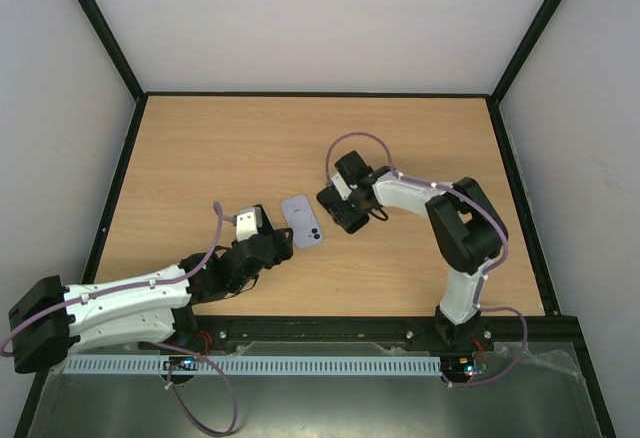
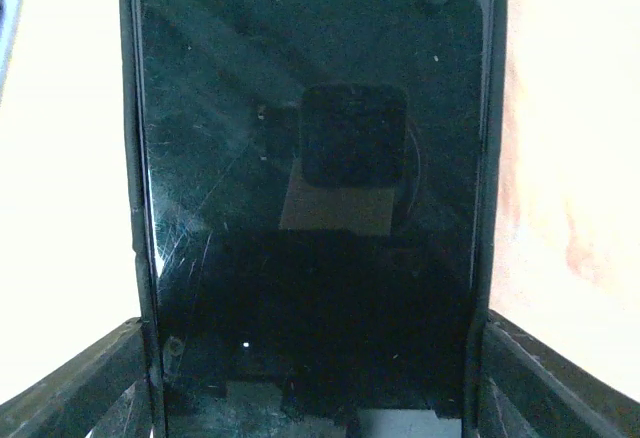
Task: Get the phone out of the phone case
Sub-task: Move the phone to the center of the board.
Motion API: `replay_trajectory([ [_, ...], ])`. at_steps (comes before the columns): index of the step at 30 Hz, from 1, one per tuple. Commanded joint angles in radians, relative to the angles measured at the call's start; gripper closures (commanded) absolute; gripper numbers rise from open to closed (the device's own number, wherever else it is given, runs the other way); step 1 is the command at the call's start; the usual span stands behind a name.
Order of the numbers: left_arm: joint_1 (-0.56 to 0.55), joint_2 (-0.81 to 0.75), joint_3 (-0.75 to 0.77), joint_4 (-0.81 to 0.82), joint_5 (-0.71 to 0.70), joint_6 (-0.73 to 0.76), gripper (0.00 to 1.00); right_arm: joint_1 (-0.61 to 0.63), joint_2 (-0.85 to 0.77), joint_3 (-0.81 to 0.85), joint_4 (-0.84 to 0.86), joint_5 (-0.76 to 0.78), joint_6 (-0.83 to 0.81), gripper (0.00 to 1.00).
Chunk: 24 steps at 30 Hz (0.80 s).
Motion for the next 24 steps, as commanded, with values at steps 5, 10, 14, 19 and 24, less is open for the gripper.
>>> replay_trajectory([
  [5, 0.006, 0.022, -0.015, 0.045, 0.012, -0.012, 0.11, -0.002, -0.225, -0.198, -0.251, 0.006, -0.179, 0.38],
  [10, 0.005, 0.061, -0.007, 0.084, 0.029, -0.006, 0.11, -0.002, -0.277, -0.216, -0.299, 0.109, -0.244, 0.38],
  [14, 0.005, 0.082, 0.006, 0.095, 0.046, -0.001, 0.11, -0.002, -0.235, -0.223, -0.349, 0.087, -0.274, 0.32],
  [19, 0.005, 0.079, 0.011, 0.080, 0.049, 0.004, 0.11, -0.003, -0.224, -0.241, -0.335, 0.083, -0.275, 0.10],
  [24, 0.006, 0.067, 0.009, 0.075, 0.042, 0.007, 0.11, -0.004, -0.230, -0.247, -0.319, 0.094, -0.265, 0.04],
])
